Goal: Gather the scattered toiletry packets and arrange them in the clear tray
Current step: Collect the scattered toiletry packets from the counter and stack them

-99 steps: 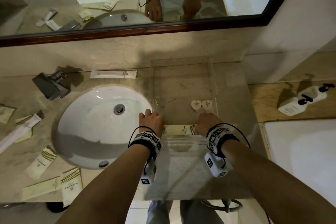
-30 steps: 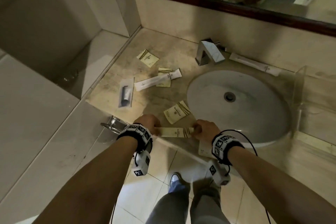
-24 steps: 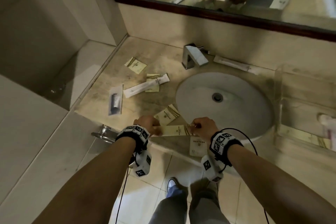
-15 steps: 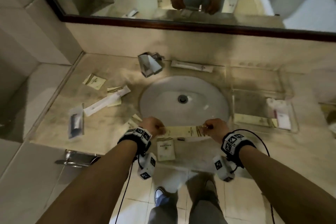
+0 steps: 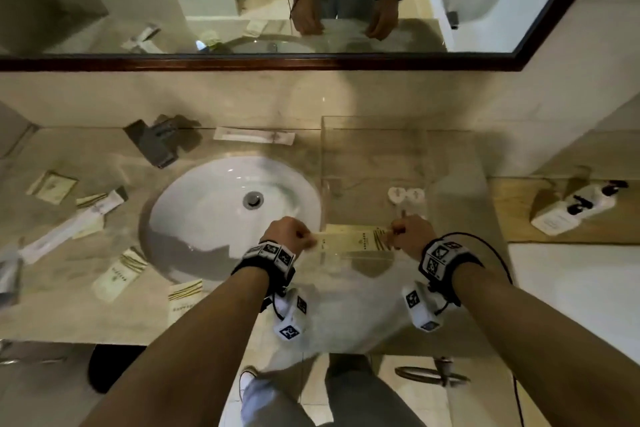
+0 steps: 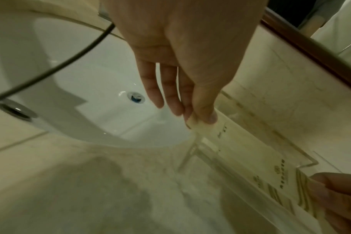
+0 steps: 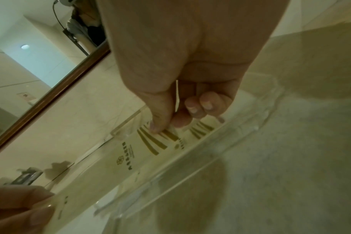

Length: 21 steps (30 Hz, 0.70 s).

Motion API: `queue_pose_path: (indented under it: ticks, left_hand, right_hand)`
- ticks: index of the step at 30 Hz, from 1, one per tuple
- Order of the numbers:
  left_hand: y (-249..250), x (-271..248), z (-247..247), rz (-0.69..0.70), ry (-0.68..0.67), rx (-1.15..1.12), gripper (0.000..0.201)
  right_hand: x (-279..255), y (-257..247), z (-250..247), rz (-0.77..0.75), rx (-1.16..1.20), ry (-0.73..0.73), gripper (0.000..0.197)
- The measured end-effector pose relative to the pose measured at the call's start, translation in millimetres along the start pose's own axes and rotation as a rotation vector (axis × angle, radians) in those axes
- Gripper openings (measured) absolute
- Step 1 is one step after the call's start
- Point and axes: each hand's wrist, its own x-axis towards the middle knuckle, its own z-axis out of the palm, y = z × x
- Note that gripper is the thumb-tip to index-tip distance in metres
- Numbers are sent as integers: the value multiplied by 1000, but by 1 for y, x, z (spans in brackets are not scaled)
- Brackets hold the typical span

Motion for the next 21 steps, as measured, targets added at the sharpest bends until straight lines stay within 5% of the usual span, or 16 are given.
queue_pose_path:
  ticks: [8,14,21]
  left_hand:
    - [51,30,30,-81,84,163,18]
    - [60,45,43,-26,112,533,24]
    - [62,57,50,-16,133,621,22]
  right_hand:
    - [36,23,-32,86,-35,-17,30]
    - [50,32,-26,84,-110,-64,25]
    - [57,30,-26,81,-210,-132,27]
